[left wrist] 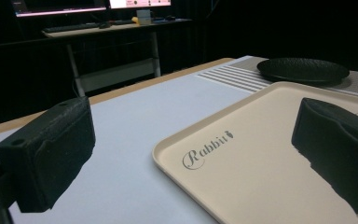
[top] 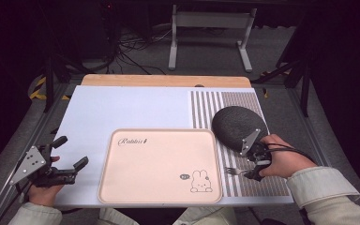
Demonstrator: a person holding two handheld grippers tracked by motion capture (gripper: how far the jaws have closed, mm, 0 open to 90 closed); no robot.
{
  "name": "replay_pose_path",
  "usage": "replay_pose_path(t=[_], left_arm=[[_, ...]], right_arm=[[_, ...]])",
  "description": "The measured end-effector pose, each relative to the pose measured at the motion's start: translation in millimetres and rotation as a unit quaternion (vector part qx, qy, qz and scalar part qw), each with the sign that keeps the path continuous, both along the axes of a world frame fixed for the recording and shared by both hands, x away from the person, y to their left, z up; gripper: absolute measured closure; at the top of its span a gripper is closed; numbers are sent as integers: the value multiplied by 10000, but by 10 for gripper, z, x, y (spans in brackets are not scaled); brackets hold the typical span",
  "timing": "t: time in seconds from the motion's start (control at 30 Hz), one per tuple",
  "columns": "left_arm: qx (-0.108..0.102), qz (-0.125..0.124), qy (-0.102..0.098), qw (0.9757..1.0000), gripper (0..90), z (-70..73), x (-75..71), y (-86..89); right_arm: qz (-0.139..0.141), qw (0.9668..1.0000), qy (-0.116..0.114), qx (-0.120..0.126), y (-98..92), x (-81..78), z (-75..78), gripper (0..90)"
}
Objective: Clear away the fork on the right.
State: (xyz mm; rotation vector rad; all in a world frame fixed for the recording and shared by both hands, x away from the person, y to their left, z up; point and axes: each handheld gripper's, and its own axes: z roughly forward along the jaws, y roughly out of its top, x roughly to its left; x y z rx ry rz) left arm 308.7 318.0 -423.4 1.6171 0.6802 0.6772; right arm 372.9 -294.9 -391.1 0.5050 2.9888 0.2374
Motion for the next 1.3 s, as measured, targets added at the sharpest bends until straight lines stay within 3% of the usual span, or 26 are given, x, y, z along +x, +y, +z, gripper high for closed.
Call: replay_pose_path(t=[0.33, 0.43, 0.63, 0.73, 0.93, 1.03, 1.3], left_arm=[[8, -7, 13, 10000, 2, -1, 1, 0], [19, 0, 22, 10000, 2, 0, 0, 2], [13, -1, 21, 10000, 2, 0, 1, 2], [3, 8, 19, 10000, 2, -1, 2, 3], [-32, 2, 16, 10000, 1, -1, 1, 3], [-35, -12, 28, 10000, 1, 1, 1, 7], [-35, -17, 26, 10000, 1, 2, 0, 5]], right_arm=[[87, 9992, 281, -283, -13, -5, -151, 232], [138, 9990, 339, -249, -22, 6, -175, 315], [574, 9975, 260, -319, -24, 40, -195, 446], [880, 9947, 242, -471, -16, 55, -201, 571], [1015, 9923, 171, -685, -13, 87, -203, 725], [1138, 9904, 211, -755, -34, 112, -217, 784], [1172, 9899, 323, -724, -44, 123, -221, 828]])
